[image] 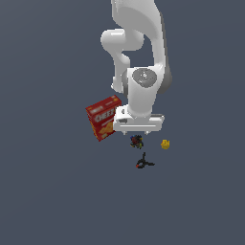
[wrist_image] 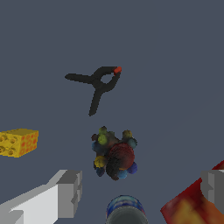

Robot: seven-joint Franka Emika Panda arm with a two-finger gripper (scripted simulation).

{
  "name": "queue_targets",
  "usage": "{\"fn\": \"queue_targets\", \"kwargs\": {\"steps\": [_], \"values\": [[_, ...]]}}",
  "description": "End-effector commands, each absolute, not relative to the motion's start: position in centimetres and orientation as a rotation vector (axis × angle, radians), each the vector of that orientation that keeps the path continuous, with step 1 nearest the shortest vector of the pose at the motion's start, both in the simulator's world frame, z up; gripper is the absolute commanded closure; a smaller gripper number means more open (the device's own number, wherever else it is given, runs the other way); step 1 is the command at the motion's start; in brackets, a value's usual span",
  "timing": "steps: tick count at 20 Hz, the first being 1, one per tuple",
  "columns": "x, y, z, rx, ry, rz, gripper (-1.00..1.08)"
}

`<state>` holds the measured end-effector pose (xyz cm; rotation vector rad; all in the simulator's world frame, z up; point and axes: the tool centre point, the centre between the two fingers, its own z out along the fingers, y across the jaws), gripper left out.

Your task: Pick up a designated object from a clutter of objects.

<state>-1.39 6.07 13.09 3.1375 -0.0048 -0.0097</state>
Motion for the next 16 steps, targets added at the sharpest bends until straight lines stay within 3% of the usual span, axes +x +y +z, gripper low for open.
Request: {"fn": "queue_targets", "kwargs": {"steps": [1,16], "values": [[-1.9,6.6,11.4,3.138,-0.009,-0.005,-0.92],[-3.1,7.6,8.0,3.141,-0.015,-0.002,-0.92]]}}
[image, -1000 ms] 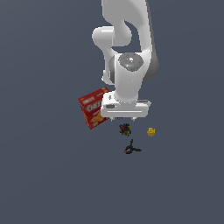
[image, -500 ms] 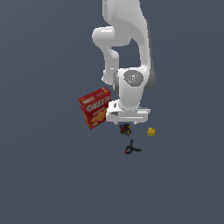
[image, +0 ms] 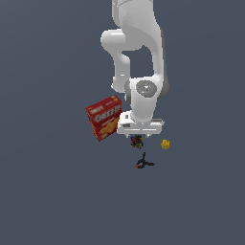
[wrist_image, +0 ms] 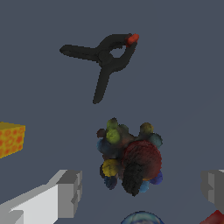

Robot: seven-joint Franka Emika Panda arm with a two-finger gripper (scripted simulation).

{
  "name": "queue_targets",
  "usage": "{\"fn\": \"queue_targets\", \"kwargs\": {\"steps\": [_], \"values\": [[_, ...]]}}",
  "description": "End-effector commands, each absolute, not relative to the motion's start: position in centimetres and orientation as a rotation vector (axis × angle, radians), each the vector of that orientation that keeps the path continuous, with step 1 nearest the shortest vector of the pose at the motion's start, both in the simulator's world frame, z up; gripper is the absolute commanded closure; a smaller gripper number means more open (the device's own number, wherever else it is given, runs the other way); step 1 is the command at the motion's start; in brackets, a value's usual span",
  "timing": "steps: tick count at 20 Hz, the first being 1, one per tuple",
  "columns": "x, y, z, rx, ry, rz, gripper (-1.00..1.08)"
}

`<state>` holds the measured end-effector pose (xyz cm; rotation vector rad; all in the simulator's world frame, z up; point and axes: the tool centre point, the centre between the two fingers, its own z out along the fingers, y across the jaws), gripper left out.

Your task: Pick up a designated object from a clutter of objects.

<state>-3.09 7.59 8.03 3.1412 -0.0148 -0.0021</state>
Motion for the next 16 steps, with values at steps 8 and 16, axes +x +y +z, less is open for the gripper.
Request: {"fn": "queue_targets", "kwargs": {"steps": [8,16], "values": [[-3.2,7.6,5.2,3.141,-0.015,-0.001,-0.92],[-3.2,7.6,3.0,3.142,-0.016,0.000,-0.92]]}}
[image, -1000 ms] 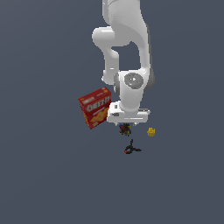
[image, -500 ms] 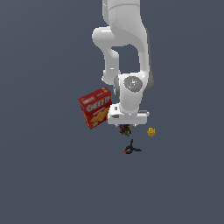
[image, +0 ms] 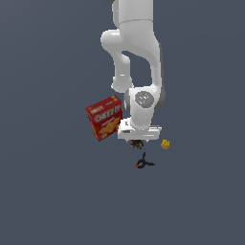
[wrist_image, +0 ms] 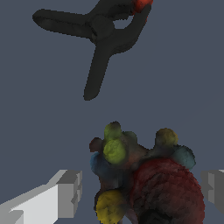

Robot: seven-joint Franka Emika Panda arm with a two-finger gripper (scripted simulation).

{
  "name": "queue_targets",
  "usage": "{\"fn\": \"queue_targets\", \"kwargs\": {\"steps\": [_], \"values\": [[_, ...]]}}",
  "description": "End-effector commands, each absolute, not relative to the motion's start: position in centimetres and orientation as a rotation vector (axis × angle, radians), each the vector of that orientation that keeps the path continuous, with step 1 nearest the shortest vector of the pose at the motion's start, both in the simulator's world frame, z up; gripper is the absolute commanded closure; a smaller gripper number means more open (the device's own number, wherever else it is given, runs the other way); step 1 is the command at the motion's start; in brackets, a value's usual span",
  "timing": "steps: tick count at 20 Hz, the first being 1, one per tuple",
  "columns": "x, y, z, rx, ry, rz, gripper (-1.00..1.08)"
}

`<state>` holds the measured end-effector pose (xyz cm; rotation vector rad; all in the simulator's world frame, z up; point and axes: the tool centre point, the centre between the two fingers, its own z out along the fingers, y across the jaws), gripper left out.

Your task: Pick up a designated object from a clutter of objects.

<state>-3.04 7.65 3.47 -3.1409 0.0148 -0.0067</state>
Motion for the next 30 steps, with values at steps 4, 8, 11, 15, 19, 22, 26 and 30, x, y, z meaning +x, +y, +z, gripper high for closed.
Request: {"fn": "queue_targets", "kwargs": {"steps": [4,8,11,15,19,22,26,30], "values": [[-3.2,7.6,3.0,-3.142,0.016,0.000,1.08],[-3.2,7.6,3.0,-3.142,0.016,0.000,1.08],[-3.2,7.6,3.0,-3.142,0.016,0.000,1.08],[-3.0,7.6,3.6,-3.141,0.014,-0.012,1.08],[-3.0,7.2,4.6,-3.141,0.014,-0.012,1.08],[-3.1,6.7,5.8,-3.141,0.014,-0.012,1.08],[-3.1,5.7,8.1,-3.141,0.014,-0.010,1.08],[-3.2,4.4,11.2,-3.140,0.014,-0.010,1.08]]}}
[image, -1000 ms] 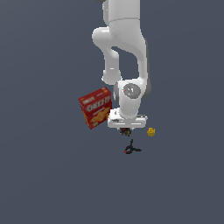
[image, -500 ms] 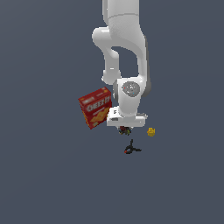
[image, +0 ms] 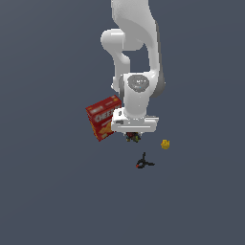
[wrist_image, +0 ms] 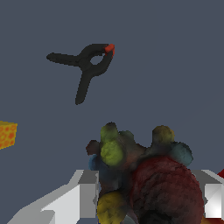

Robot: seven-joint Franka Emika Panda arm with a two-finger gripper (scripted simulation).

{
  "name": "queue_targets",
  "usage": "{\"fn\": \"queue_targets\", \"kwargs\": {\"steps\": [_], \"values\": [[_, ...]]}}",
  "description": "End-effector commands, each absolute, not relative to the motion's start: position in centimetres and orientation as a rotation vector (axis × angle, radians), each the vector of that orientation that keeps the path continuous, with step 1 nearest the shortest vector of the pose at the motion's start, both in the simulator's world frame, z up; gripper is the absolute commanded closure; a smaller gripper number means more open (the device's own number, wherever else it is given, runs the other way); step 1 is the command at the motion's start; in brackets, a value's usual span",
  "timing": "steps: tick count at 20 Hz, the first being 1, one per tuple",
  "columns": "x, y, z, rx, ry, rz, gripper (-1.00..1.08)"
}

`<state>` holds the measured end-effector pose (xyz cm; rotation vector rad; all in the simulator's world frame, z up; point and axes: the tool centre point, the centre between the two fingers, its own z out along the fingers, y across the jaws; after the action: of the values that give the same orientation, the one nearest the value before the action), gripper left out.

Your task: Pick up a designated object from a clutter of objects.

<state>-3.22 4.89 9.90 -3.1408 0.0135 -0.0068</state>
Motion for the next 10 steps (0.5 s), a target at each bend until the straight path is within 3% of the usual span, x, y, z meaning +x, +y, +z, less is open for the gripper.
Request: {"fn": "queue_targets", "kwargs": {"steps": [1,10], "values": [[-3.2,4.0,12.1,-3.140,0.014,-0.010,1.08],[-3.4,0.2,21.1,-3.138,0.014,-0.006,1.08]]}}
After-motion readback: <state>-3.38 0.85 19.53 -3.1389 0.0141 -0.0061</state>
